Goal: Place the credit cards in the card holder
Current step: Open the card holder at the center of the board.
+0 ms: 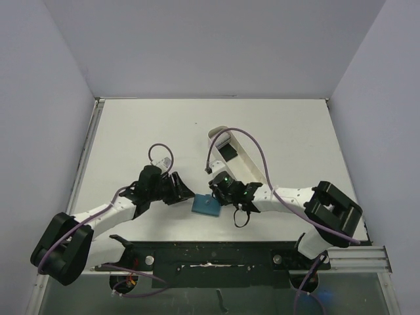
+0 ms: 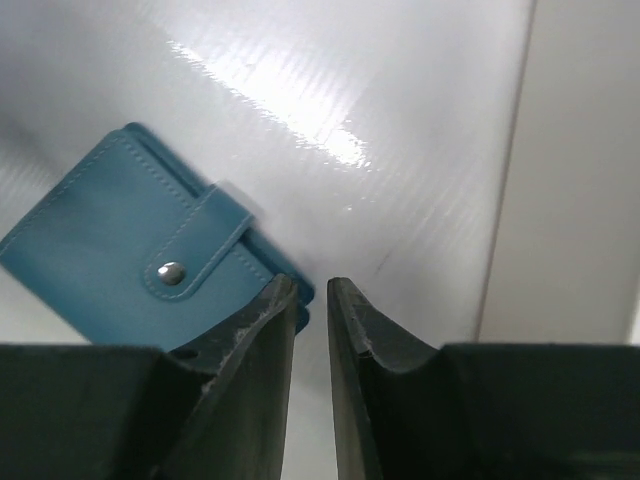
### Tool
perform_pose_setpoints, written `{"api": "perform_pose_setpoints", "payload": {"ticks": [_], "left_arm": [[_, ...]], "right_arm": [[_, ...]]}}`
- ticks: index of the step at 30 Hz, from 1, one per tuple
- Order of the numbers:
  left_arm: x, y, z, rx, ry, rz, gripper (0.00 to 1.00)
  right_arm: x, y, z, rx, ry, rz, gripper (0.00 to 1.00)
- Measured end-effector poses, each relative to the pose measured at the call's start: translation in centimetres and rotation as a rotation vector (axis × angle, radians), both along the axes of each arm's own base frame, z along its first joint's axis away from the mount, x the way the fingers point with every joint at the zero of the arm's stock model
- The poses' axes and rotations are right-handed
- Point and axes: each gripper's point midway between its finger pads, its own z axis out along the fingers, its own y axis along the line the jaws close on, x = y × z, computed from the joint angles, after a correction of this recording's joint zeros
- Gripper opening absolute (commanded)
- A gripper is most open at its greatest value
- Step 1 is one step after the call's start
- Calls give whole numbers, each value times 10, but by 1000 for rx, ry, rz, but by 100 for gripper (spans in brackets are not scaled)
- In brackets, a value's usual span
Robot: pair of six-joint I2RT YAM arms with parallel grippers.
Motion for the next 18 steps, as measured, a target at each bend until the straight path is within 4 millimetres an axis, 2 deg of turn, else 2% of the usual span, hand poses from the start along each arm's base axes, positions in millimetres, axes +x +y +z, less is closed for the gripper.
{"api": "perform_pose_setpoints", "payload": {"ticks": [4, 8, 18], "left_arm": [[-10, 2, -5, -43, 45, 49, 46], [-27, 7, -20, -44, 123, 79, 49], [-44, 12, -29, -69, 178, 126, 52]], "right_arm": [[8, -10, -13, -34, 15, -54, 19], [12, -2, -19, -51, 20, -65, 18], [-14, 19, -21, 21, 74, -71, 19]]}}
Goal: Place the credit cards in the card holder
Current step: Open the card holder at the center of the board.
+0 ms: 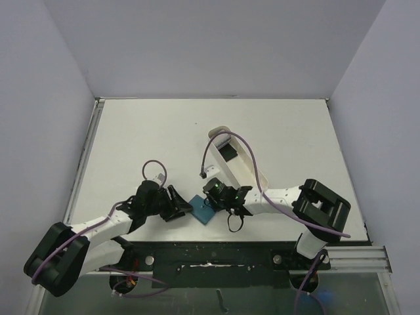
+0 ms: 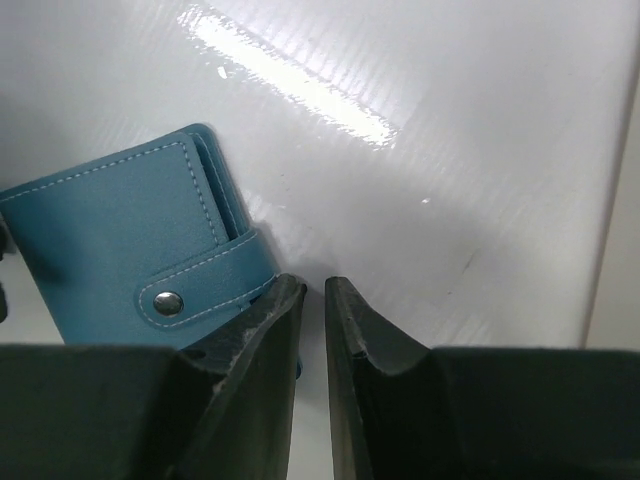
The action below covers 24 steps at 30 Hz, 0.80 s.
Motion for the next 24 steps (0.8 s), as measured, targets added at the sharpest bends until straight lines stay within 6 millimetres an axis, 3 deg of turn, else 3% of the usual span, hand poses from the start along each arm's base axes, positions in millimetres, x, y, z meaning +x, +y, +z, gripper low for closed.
{"api": "perform_pose_setpoints", "payload": {"ticks": [6, 10, 15, 24], "left_arm": [[3, -2, -2, -24, -2, 16, 52], [10, -7, -2, -25, -8, 15, 47], [17, -7, -7, 7, -13, 22, 26], [20, -1, -14, 54, -21, 30, 4]], "right_arm": [[-16, 8, 1, 17, 42, -6, 22], [-22, 4, 2, -7, 85, -29, 24], [-24, 6, 12, -13, 104, -43, 33], [-26, 27, 28, 76, 124, -9, 43]]}}
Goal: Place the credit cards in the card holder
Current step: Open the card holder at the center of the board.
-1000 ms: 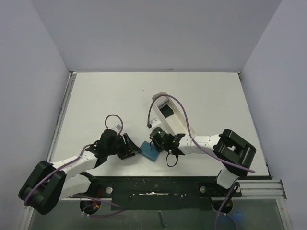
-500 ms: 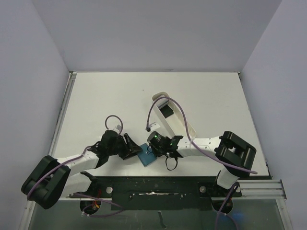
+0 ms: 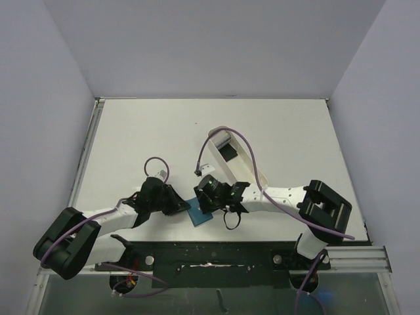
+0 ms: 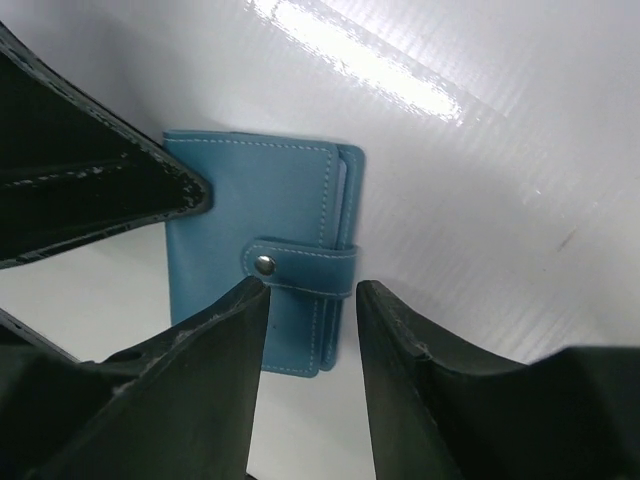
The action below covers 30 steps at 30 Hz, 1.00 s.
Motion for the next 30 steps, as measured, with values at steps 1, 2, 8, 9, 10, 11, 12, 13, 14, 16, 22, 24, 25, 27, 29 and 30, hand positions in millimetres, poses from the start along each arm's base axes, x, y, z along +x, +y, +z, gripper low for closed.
{"api": "perform_pose_setpoints", "payload": {"ticks": [1, 2, 8, 9, 10, 11, 12, 13, 14, 16, 22, 24, 25, 27, 29, 30], "left_arm": [[0, 0, 0, 0, 0, 0, 2], [0, 0, 0, 0, -1, -1, 0], [0, 0, 0, 2, -4, -6, 0], [0, 0, 0, 1, -4, -7, 0], [0, -1, 0, 1, -4, -8, 0], [0, -1, 1, 0, -4, -8, 0], [0, -1, 1, 0, -4, -9, 0], [0, -1, 1, 0, -4, -9, 0], [0, -1, 1, 0, -4, -9, 0], [0, -1, 1, -1, -4, -10, 0], [0, -1, 1, -3, -4, -12, 0], [-1, -1, 1, -3, -4, -12, 0], [-1, -1, 1, -3, -4, -13, 0], [-1, -1, 1, -3, -5, -16, 0], [-2, -2, 1, -5, -4, -20, 0], [-2, -2, 2, -6, -4, -22, 0]], "right_arm": [[0, 3, 1, 7, 2, 4, 44], [0, 7, 1, 16, 5, 11, 44], [1, 19, -10, 20, 28, 36, 47], [1, 19, -12, 17, 29, 38, 47], [1, 20, -13, 16, 30, 40, 47], [1, 20, -13, 17, 30, 41, 48], [1, 20, -13, 17, 29, 41, 48], [1, 20, -13, 15, 29, 42, 48], [1, 20, -14, 13, 30, 41, 48], [1, 20, -15, 8, 26, 42, 49], [0, 21, -16, -52, -12, 37, 49], [1, 20, -17, -77, -27, 29, 41], [2, 19, -16, -87, -35, 21, 38], [3, 17, -16, -100, -45, 5, 34], [3, 15, -15, -106, -52, -12, 33], [3, 15, -14, -110, -55, -20, 32]]}}
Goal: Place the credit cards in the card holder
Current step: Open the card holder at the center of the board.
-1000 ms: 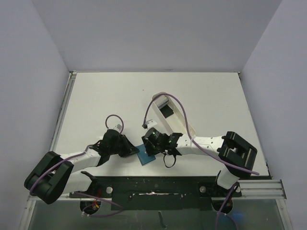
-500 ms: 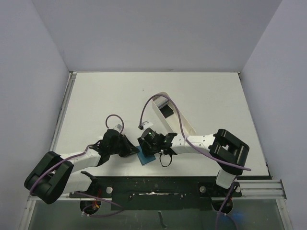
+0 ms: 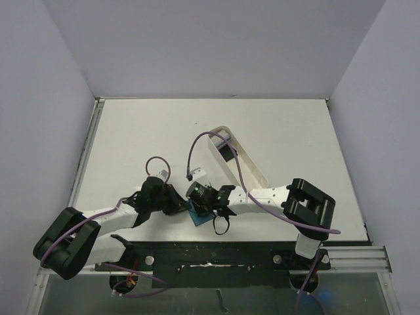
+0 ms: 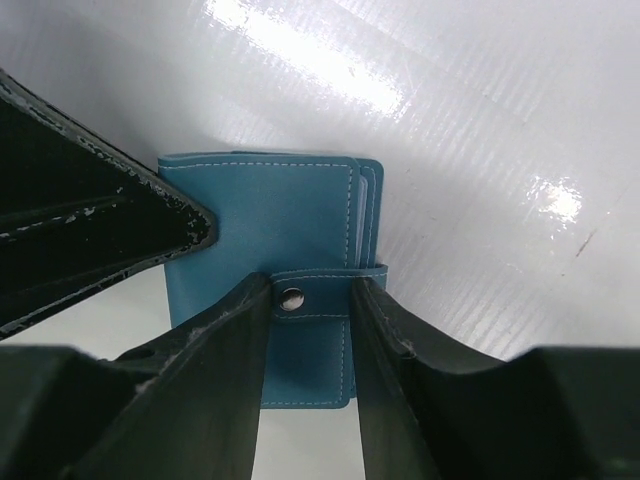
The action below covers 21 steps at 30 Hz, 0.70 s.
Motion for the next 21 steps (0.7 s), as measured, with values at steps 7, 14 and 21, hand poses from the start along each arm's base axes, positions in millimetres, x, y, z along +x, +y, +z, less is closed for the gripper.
{"api": "perform_pose_setpoints", "payload": {"ticks": [7, 14, 21], "left_arm": [[2, -4, 6, 4, -12, -28, 0], [-3, 0, -1, 32, 10, -39, 0], [-5, -1, -1, 32, 9, -51, 1]], "right_arm": [[2, -7, 5, -25, -24, -44, 13], [11, -39, 6, -129, -63, -82, 0], [7, -45, 15, -94, -73, -69, 0]]}}
